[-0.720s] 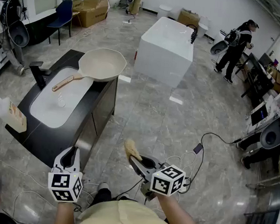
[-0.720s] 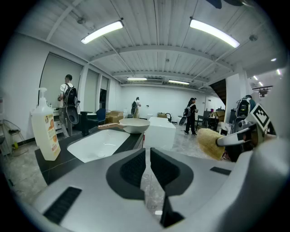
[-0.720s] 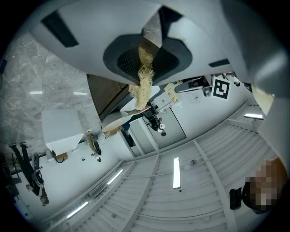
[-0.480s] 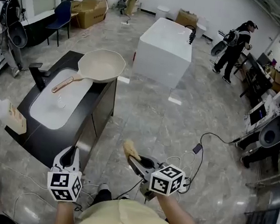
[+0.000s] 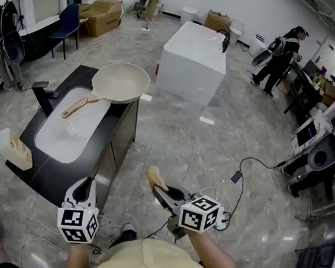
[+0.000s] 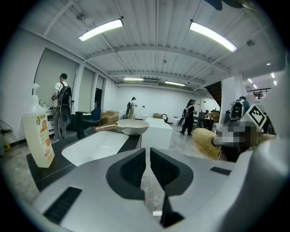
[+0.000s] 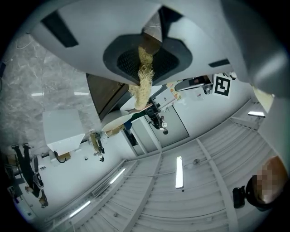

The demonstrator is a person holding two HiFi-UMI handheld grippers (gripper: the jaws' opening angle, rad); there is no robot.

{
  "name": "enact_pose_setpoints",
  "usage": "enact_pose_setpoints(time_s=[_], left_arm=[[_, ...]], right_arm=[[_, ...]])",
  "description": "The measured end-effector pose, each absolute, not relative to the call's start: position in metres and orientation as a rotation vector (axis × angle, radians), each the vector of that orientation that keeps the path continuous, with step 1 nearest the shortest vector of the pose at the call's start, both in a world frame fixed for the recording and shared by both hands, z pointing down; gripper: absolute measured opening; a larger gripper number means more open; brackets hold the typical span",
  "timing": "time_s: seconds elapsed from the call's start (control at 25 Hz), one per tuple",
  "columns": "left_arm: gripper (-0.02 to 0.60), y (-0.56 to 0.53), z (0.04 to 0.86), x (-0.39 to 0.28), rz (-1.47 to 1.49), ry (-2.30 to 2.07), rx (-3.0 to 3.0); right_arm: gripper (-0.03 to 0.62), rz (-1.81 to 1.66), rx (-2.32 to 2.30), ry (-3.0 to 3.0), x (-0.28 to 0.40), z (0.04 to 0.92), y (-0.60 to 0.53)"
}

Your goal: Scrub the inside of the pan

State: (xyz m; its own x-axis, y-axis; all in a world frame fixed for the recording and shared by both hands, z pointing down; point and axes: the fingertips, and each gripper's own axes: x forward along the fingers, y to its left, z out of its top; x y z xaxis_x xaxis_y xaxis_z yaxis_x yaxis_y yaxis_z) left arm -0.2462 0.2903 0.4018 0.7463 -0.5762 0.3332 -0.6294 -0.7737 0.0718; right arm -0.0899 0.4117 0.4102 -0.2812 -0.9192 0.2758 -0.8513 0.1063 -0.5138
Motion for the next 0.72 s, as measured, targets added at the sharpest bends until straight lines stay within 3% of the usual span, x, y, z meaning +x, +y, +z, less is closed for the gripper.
enact_pose_setpoints(time_s=[0.72], left_arm=[[0.040, 0.219, 0.405, -0.214, 0.467, -0.762, 2.896]], right_arm=[[0.055, -0.868, -1.893, 2.221, -0.075, 0.412, 0.326]])
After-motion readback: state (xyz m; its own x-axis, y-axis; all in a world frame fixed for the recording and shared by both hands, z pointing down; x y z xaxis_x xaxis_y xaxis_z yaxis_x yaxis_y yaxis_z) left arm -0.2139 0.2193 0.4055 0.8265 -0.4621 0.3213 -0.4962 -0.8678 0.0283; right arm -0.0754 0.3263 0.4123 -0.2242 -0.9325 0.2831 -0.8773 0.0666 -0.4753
